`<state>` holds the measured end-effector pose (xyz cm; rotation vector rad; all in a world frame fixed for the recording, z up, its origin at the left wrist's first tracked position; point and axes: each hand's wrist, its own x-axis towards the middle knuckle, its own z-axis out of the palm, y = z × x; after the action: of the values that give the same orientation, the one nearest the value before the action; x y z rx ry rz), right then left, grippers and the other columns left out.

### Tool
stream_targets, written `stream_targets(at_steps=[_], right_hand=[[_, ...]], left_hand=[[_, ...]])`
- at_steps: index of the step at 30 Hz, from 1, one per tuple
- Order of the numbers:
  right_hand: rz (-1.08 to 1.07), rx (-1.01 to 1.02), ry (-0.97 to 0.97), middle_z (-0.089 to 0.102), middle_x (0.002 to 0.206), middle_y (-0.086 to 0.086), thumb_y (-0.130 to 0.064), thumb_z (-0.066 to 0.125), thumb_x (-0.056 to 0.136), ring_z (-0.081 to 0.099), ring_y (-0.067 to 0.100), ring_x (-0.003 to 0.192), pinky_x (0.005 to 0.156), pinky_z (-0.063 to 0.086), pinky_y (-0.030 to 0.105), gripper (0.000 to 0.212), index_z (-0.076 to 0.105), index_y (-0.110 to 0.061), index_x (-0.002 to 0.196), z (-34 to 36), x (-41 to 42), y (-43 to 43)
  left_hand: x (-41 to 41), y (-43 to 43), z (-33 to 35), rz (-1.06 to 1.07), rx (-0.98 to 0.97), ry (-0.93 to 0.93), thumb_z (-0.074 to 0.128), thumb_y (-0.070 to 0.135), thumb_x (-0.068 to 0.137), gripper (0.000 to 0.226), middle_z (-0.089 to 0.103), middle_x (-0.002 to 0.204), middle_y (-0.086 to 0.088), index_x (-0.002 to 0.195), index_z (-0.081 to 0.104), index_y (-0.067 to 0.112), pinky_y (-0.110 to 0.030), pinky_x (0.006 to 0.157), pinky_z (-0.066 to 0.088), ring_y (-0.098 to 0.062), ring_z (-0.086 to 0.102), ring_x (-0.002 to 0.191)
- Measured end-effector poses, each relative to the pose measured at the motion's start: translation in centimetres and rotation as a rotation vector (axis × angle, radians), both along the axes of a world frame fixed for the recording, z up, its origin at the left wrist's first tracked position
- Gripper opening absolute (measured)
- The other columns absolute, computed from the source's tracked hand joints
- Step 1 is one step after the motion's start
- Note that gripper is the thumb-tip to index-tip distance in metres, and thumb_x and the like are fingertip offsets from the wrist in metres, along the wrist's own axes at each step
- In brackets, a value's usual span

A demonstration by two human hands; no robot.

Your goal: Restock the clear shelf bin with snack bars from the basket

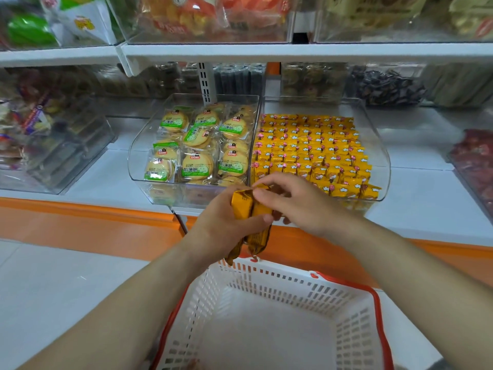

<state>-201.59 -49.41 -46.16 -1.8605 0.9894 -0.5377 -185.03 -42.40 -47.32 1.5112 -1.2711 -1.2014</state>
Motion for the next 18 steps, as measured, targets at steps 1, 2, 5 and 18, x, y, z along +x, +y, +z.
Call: stream_targets(at_steps=[1,2,5,18], right_hand=[[-0.01,-0.017,0.0,0.066,0.095,-0.009,-0.048,0.062,0.092,0.063,0.006,0.079,0.065,0.051,0.023,0.027,0.068,-0.03,0.111,0.2,-0.1,-0.1],[-0.019,-0.008,-0.01,0.067,0.096,-0.007,-0.048,0.066,0.089,0.065,0.006,0.081,0.065,0.053,0.021,0.026,0.07,-0.03,0.108,0.4,-0.3,-0.3],[-0.04,0.125,-0.111,0.072,0.096,-0.006,-0.036,0.069,0.091,0.069,0.008,0.082,0.068,0.058,0.022,0.017,0.073,-0.031,0.106,1.0,-1.3,-1.0],[-0.137,0.288,-0.328,0.07,0.106,0.018,0.0,0.06,0.093,0.071,0.026,0.085,0.068,0.061,0.033,0.015,0.069,-0.012,0.096,1.1,-2.4,-1.7]], left_hand=[[-0.1,0.1,0.0,-0.016,-0.008,-0.003,0.082,0.034,0.077,0.049,0.078,0.103,-0.007,0.122,0.063,0.024,-0.05,0.091,0.06,-0.025,0.076,0.098],[-0.2,0.1,0.0,-0.026,-0.012,-0.005,0.082,0.039,0.073,0.055,0.078,0.102,-0.004,0.122,0.063,0.025,-0.046,0.09,0.061,-0.023,0.076,0.096],[-0.1,0.2,0.3,-0.001,-0.011,0.029,0.078,0.044,0.069,0.055,0.078,0.097,-0.002,0.119,0.064,0.024,-0.035,0.073,0.063,-0.021,0.077,0.086],[1.1,-0.1,0.5,0.165,-0.026,0.09,0.078,0.025,0.088,0.033,0.078,0.086,-0.003,0.117,0.065,0.018,-0.027,0.059,0.06,-0.017,0.075,0.072]])
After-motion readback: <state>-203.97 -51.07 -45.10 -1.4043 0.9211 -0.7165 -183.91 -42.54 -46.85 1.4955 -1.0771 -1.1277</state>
